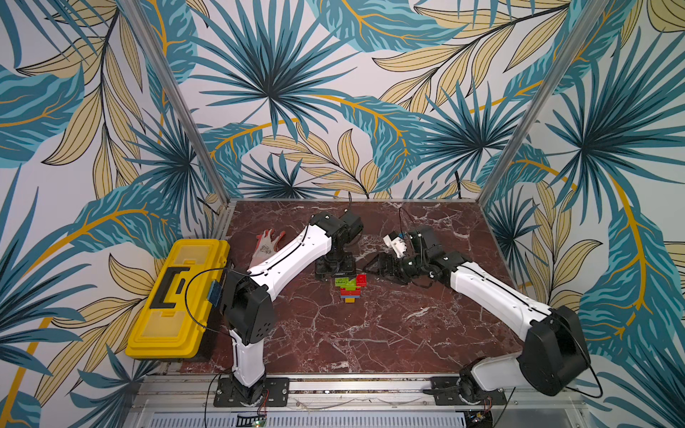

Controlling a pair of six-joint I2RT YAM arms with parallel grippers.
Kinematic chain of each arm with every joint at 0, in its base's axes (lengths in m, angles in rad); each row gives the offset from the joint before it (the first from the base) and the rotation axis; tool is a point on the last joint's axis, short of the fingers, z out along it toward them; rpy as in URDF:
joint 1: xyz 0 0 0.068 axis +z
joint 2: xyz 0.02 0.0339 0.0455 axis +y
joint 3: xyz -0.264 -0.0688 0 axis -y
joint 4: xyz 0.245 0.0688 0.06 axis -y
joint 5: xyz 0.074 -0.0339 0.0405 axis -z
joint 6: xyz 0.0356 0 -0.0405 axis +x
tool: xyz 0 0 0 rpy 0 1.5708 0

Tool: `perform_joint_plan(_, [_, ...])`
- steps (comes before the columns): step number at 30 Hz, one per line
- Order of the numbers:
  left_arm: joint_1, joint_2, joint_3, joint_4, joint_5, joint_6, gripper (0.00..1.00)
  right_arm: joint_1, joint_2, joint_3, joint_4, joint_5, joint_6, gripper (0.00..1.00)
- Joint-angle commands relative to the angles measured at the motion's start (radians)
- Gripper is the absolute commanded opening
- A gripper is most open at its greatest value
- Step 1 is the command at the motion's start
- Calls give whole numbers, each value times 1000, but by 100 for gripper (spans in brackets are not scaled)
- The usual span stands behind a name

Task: Assemble a carrot with lego
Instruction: Assemble the lego brick with the lego brick, then adjust the lego brick at the center of the board.

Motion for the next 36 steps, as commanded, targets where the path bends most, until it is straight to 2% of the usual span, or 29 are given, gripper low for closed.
perform_joint_plan(1, [4,-78,30,-16,-30,21,87,7,-129,-94,21,129,-70,99])
perform_joint_plan(3, [4,-126,45,-12,-78,34,99,51,-227,-168,40,240,-103,100])
perform_joint_plan(7, [16,-243,10,61,-153,82,99,219,-377,-322,123,506,-135,99])
perform_joint_plan(10, [58,-387,-145,208,-163,100,99,426,-438,-432,252,778,-136,100])
perform_joint_plan(12, [112,-504,-286,325,-141,101,99,578,-414,-491,356,1005,-143,99])
perform_joint_plan(14, [167,-604,-410,427,-102,107,99,698,-345,-542,503,1172,-153,98])
perform_joint_plan(18, [272,-782,-611,565,-81,128,99,859,-74,-526,755,1417,-188,97])
perform_joint_plan(21, [353,-864,-700,604,-22,149,99,907,123,-477,921,1548,-199,97])
perform_joint_plan(25, [422,-898,-751,616,39,193,99,911,295,-457,1133,1678,-205,97])
perform_joint_plan(29, [467,-900,-768,623,86,222,99,906,380,-436,1259,1692,-258,97])
perform_joint_plan(36, [509,-880,-781,653,127,241,99,847,433,-429,1327,1687,-264,96])
